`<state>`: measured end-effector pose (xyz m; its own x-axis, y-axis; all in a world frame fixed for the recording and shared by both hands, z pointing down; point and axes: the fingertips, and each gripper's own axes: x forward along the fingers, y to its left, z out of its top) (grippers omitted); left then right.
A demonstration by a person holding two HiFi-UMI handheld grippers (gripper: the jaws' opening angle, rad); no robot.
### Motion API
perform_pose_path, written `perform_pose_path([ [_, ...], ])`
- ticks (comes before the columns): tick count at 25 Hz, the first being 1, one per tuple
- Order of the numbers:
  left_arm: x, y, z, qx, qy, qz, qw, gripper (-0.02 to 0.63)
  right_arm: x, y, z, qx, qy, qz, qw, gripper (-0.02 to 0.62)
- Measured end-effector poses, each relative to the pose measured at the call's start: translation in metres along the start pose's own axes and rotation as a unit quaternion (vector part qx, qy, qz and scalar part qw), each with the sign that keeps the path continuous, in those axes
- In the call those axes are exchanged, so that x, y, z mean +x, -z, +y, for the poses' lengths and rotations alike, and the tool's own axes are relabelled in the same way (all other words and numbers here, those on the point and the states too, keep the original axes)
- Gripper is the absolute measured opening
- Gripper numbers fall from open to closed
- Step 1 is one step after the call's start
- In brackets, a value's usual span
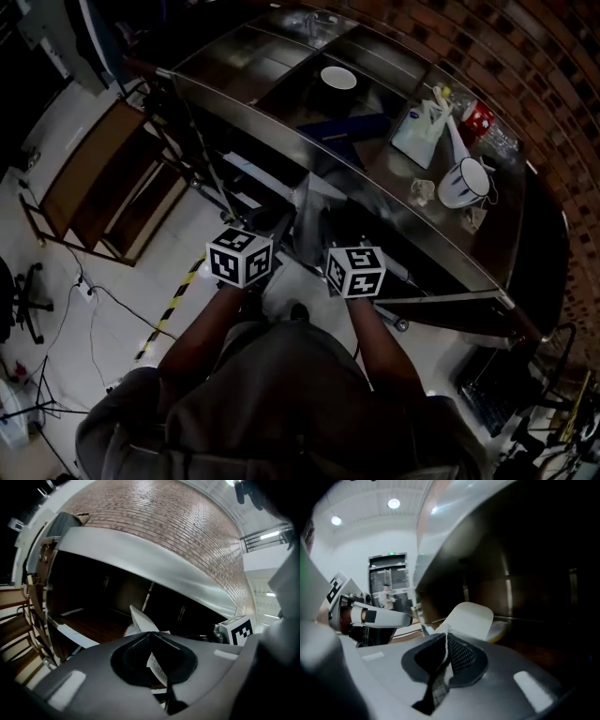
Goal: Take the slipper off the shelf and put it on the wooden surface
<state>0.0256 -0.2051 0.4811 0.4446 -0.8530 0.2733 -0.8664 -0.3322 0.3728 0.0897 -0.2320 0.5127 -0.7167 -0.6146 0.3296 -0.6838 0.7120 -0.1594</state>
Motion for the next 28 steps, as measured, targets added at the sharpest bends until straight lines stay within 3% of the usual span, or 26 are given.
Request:
perform_pose_path([
  [6, -0.069, -0.014, 0.055, -0.025, -0.102, -0.050, 0.9932, -0.005, 0.046, -0.011, 0.070, -0.046, -0.101, 0.009, 0.994, 0.009],
  [13, -0.181, -0.024, 0.140, -0.050, -0.213, -0.105, 0.9701, -0.006, 0.110, -0.019, 0.187, -0.092, -0.200, 0.013, 0.975, 0.009],
  [20, -0.287, -0.025, 0.226, -0.067, -0.259, -0.129, 0.9547, -0.006, 0.165, -0.008, 0.311, -0.114, -0.246, 0.034, 0.962, 0.025],
  [28, -0.369, -0.023, 0.297, -0.081, -0.281, -0.141, 0.9458, -0.006, 0.212, -0.013, 0.417, -0.140, -0.281, 0.038, 0.949, 0.005],
])
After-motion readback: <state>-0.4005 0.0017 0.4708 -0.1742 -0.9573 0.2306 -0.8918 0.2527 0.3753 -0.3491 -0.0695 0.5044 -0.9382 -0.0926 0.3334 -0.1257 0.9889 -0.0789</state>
